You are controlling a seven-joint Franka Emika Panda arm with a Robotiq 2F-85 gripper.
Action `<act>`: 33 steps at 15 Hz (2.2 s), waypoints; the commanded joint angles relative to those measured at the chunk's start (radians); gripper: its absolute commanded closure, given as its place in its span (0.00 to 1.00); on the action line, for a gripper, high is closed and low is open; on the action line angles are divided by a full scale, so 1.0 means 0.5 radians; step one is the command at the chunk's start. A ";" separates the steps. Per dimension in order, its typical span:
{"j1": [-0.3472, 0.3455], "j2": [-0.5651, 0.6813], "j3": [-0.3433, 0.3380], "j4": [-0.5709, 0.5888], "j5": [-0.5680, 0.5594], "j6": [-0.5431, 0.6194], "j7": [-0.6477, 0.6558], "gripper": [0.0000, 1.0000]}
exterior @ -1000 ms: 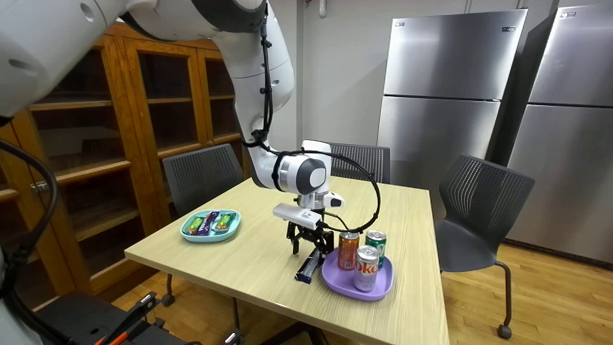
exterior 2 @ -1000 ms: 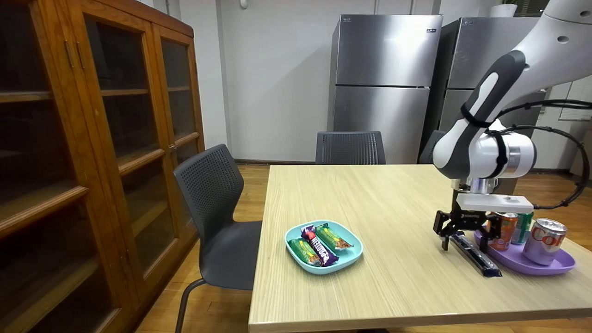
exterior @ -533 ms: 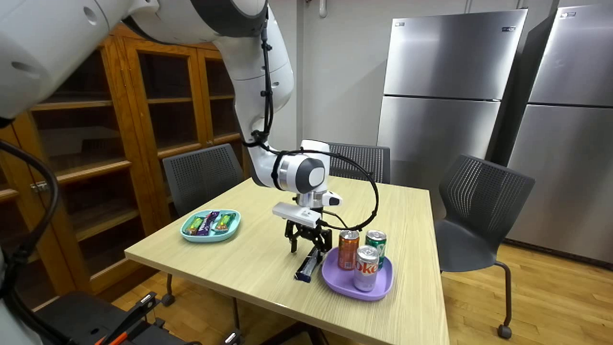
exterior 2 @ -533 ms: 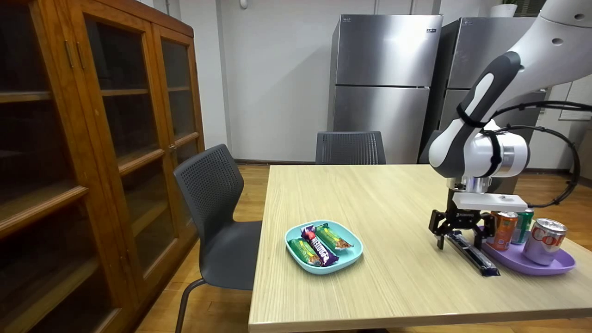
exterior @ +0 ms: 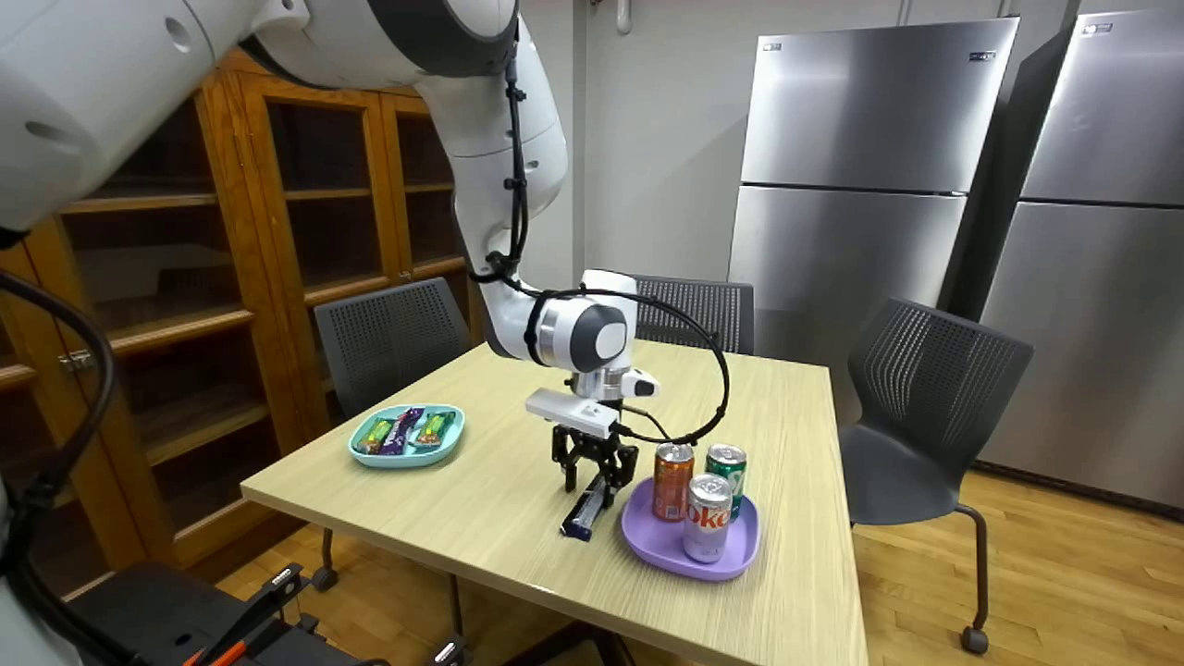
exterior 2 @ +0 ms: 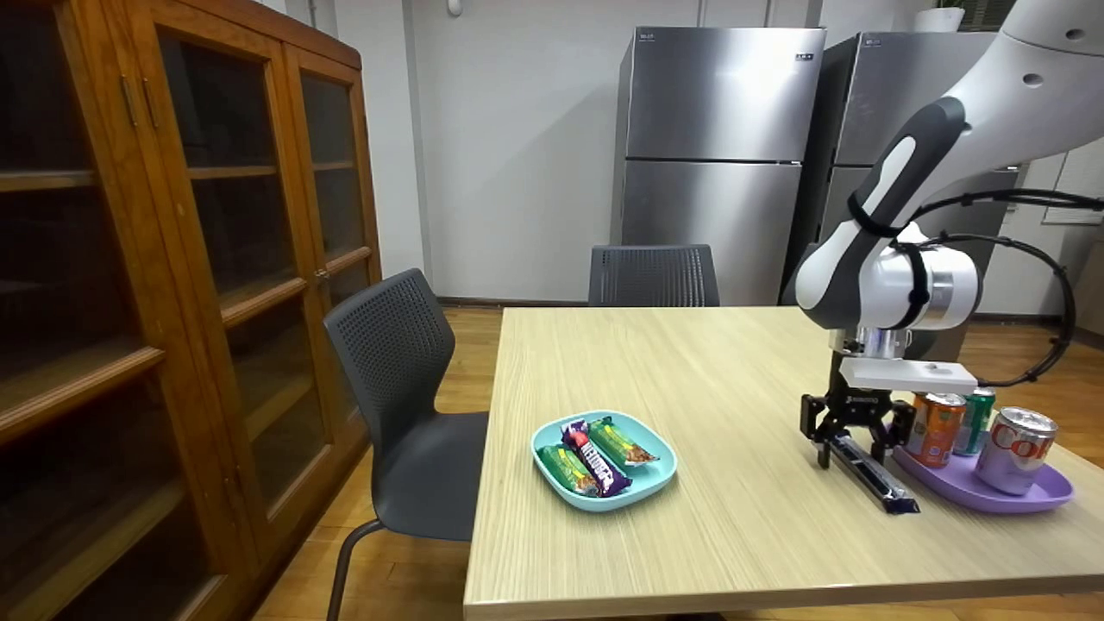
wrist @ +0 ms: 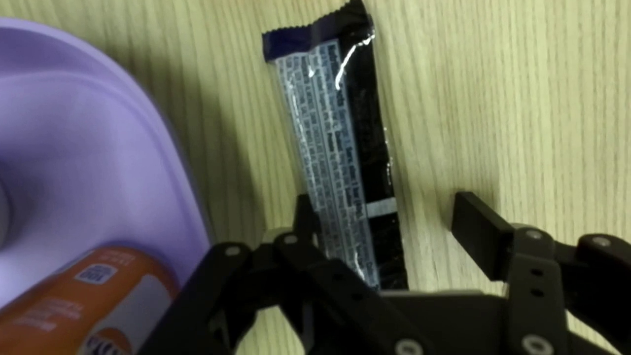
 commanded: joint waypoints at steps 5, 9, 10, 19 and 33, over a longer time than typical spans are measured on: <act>-0.050 -0.013 0.058 0.065 0.060 -0.074 -0.087 0.86; -0.021 -0.027 0.070 0.076 0.038 -0.079 -0.109 0.94; -0.014 -0.034 0.075 0.079 0.031 -0.082 -0.125 0.94; 0.156 -0.128 0.079 0.105 -0.087 -0.098 -0.175 0.94; 0.606 -0.200 0.097 0.120 -0.347 -0.127 -0.068 0.94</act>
